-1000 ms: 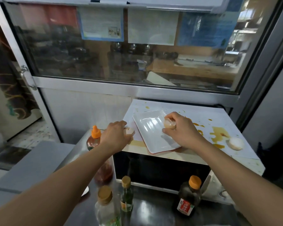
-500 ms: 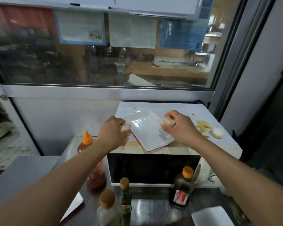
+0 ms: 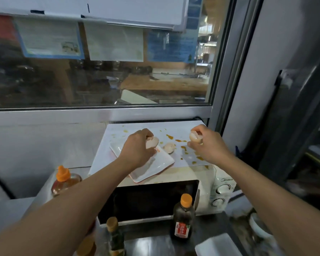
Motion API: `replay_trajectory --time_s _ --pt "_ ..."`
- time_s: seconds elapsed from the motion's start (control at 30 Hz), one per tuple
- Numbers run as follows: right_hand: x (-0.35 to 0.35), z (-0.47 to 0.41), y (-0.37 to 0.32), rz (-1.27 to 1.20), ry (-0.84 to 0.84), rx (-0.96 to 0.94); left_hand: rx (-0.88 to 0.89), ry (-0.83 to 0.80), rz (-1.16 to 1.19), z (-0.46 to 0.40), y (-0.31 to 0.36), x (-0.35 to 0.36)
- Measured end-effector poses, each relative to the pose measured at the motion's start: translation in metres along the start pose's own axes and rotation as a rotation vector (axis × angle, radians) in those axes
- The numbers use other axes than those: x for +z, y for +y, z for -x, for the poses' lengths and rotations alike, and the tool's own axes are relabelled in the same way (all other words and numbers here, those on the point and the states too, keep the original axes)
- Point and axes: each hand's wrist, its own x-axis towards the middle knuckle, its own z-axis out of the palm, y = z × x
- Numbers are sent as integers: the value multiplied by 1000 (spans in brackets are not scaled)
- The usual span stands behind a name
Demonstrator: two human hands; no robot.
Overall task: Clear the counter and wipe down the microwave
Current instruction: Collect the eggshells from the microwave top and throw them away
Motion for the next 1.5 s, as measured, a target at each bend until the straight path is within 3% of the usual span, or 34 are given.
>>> replay_trajectory --time_s 0.57,0.8,1.17,1.5 --pt "-24 -28 82 -37 16 46 -102 -181 -103 -48 37 68" --pt "-25 -29 96 -73 24 58 -94 -176 -220 -54 37 78" --pt "-14 -26 108 -95 -43 14 19 -148 -144 -55 54 92" --pt "2 -20 124 51 -117 -133 44 -119 -133 -52 59 98"
